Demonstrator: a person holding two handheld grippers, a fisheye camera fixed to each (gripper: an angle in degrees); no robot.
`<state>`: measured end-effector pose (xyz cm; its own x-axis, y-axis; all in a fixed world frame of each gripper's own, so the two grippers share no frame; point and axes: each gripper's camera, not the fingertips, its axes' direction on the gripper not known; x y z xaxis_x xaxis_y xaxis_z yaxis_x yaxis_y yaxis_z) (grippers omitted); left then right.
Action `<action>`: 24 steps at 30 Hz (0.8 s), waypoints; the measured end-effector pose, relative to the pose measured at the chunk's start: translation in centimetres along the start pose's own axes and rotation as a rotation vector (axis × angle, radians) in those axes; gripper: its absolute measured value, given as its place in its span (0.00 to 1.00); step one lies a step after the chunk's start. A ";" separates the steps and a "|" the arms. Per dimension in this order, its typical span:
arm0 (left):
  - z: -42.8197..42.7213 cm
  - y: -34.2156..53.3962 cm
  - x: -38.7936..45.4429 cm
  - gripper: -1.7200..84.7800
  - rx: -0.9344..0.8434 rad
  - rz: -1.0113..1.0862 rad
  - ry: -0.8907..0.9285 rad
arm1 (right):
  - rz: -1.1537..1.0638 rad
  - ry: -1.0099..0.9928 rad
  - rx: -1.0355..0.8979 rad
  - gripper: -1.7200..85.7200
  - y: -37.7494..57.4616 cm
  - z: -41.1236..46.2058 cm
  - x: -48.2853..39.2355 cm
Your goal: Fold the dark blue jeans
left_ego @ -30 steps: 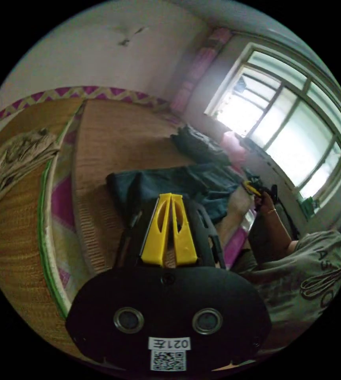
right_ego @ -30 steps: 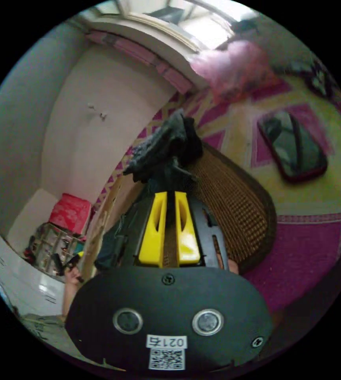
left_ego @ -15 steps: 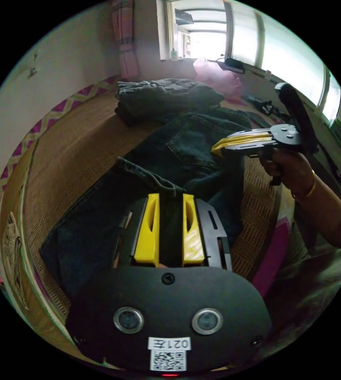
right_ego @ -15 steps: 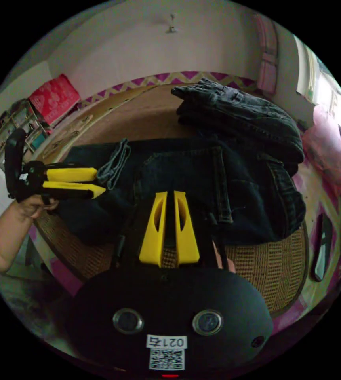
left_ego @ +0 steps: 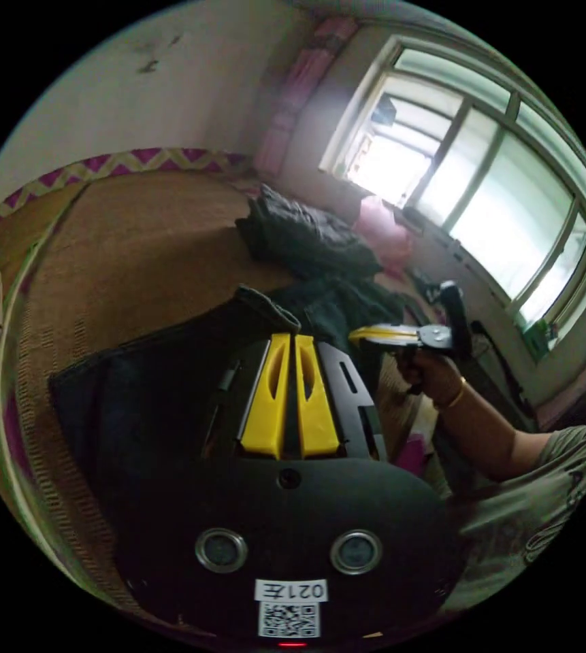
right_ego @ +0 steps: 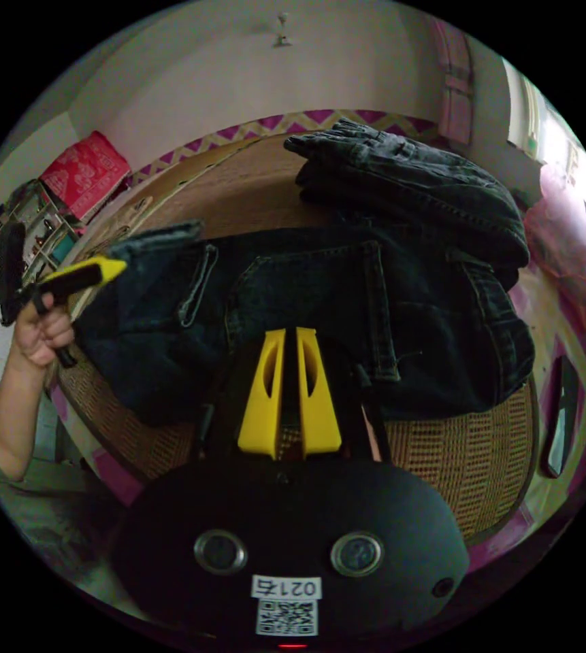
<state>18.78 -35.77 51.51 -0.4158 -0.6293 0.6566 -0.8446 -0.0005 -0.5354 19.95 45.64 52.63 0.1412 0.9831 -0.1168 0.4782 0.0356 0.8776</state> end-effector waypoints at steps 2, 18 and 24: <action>-2.8 0.0 -1.1 0.01 0.037 -0.010 -0.001 | -0.004 0.008 -0.001 0.06 0.0 -0.1 -0.3; 4.1 1.8 1.7 0.11 -0.205 0.238 -0.107 | 0.010 0.016 0.003 0.05 -0.9 -0.3 -1.5; 5.8 2.2 1.4 0.12 -0.286 0.316 -0.210 | 0.009 0.012 0.003 0.04 -1.6 -0.3 -1.9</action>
<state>18.26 -41.11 48.15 -0.6151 -0.7079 0.3472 -0.7588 0.4120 -0.5044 18.69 43.76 51.62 0.1348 0.9855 -0.1034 0.4797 0.0264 0.8770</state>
